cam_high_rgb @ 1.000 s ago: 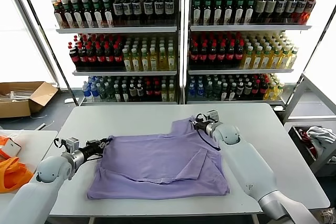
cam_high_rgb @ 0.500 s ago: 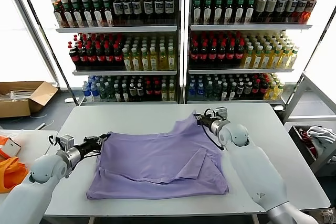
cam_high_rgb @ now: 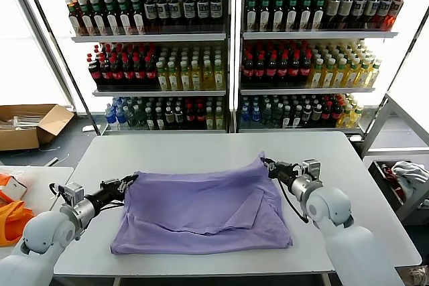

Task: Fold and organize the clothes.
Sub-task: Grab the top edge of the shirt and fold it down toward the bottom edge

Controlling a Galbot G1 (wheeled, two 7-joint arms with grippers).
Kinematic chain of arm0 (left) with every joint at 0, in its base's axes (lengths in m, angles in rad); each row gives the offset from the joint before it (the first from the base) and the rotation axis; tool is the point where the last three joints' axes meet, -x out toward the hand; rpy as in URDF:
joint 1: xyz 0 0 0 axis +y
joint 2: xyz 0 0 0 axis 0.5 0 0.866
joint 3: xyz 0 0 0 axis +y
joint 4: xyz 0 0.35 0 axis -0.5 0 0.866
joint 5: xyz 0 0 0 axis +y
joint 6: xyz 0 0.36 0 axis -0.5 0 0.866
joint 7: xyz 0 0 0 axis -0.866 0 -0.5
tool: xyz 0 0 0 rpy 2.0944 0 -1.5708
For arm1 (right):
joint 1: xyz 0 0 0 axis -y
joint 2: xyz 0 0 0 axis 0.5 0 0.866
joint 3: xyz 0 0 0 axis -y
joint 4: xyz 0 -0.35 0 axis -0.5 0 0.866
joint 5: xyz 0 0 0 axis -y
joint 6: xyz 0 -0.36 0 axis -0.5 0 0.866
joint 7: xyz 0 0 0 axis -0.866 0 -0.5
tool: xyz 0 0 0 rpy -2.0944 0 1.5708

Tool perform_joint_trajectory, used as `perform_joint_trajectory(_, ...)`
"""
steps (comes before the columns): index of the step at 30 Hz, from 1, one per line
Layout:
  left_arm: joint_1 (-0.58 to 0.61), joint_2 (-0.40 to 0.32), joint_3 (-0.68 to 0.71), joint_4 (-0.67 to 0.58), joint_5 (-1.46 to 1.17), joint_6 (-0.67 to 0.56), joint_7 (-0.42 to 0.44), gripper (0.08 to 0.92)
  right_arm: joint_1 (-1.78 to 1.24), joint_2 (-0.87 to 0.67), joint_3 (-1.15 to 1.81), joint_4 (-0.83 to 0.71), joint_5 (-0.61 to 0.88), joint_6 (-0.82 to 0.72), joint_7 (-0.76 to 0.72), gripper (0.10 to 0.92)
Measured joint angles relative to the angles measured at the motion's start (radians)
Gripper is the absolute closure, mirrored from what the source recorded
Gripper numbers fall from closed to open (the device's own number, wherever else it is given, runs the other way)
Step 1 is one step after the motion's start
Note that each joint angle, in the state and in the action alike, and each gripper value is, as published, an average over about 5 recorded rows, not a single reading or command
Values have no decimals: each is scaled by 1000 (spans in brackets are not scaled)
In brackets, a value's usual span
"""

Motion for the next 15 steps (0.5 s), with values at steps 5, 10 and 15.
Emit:
perform_joint_trajectory(5, 114, -17, -54, -73, 24, 8, -2, 916, -125, 2, 48, 77, -29, 12, -12, 919)
perform_joint_trajectory(10, 230, -35, -104, -132, 61, 5, 2, 915, -232, 2, 84, 136, -61, 24, -24, 919)
perform_joint_trajectory(15, 316, -51, -139, -174, 93, 4, -1, 905, -315, -2, 114, 181, -90, 30, -38, 911)
